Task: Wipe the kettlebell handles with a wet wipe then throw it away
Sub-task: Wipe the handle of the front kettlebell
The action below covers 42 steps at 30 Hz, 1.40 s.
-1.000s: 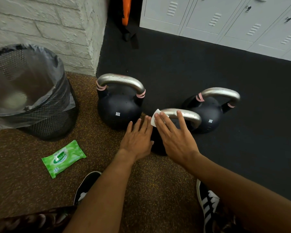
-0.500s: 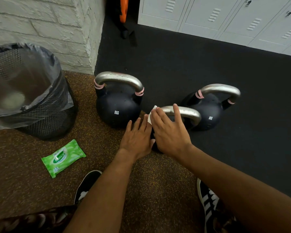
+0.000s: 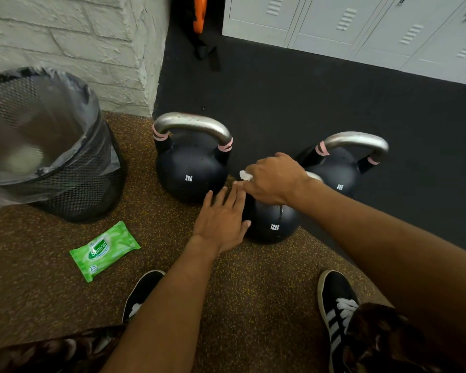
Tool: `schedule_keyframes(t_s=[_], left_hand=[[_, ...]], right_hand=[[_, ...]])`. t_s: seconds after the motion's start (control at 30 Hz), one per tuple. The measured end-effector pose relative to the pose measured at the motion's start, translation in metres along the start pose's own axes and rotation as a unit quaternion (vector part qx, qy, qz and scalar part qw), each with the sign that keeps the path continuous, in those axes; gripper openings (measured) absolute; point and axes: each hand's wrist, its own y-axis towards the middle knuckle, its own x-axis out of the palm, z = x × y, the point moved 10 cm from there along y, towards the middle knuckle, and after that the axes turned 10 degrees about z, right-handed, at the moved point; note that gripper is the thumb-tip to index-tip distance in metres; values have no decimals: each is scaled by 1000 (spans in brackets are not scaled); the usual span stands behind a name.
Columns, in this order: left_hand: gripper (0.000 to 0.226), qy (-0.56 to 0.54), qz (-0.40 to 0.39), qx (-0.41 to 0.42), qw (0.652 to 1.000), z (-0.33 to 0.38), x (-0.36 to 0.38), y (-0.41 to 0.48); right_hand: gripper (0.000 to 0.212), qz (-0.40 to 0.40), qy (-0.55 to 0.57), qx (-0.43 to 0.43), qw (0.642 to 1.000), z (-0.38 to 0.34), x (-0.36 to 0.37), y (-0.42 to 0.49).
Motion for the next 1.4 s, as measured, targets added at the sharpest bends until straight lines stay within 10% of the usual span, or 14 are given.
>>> schedule_keyframes(t_s=[1.4], left_hand=[[76, -23, -17, -6, 1000, -3, -13, 2]], right_hand=[[65, 53, -82, 14, 995, -21, 12, -62]])
